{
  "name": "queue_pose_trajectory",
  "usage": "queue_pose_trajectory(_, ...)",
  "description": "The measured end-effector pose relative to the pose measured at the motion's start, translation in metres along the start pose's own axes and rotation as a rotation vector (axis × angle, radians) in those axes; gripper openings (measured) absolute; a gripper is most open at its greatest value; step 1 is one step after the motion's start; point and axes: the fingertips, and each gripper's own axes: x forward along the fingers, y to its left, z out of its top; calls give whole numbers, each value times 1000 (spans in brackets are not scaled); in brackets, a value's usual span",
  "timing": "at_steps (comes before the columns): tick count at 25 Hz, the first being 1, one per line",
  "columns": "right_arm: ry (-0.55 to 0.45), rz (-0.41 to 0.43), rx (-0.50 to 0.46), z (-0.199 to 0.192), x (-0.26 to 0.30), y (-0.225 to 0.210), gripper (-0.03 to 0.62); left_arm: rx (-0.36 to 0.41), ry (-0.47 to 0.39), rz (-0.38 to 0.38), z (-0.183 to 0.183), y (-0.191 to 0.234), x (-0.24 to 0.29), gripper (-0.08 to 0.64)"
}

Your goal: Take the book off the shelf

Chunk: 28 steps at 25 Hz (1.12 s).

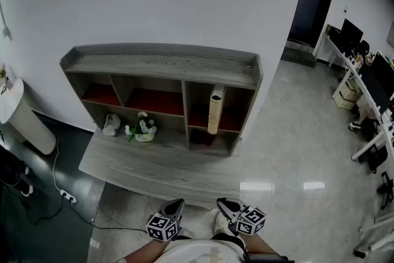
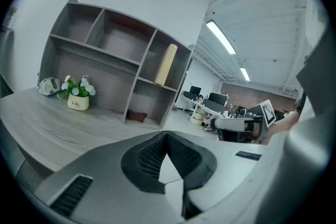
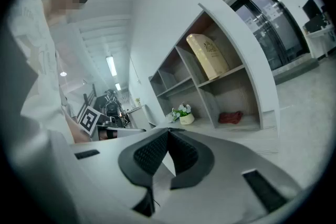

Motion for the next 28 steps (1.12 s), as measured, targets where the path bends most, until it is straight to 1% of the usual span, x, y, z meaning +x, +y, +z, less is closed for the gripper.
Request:
queue_pose_trajectory(5, -20, -41, 0, -16, -1, 22, 3, 24, 17, -33, -11, 7, -24, 1)
queue_pose_trajectory(11, -41, -72, -2, -25, -3, 37, 3, 41, 18, -54, -15, 13, -38, 2)
queue_pose_trajectory(15, -58, -106, 4, -27, -5, 39, 5, 52, 11, -69, -14, 13, -42, 1)
queue_pose_trajectory(21, -56, -157, 6, -32, -7, 39, 5, 67, 8, -97, -14, 14, -48, 1)
queue_pose_trajectory(28, -56, -192, -3, -33, -6, 43, 5, 64, -3, -103, -10, 18, -54, 2)
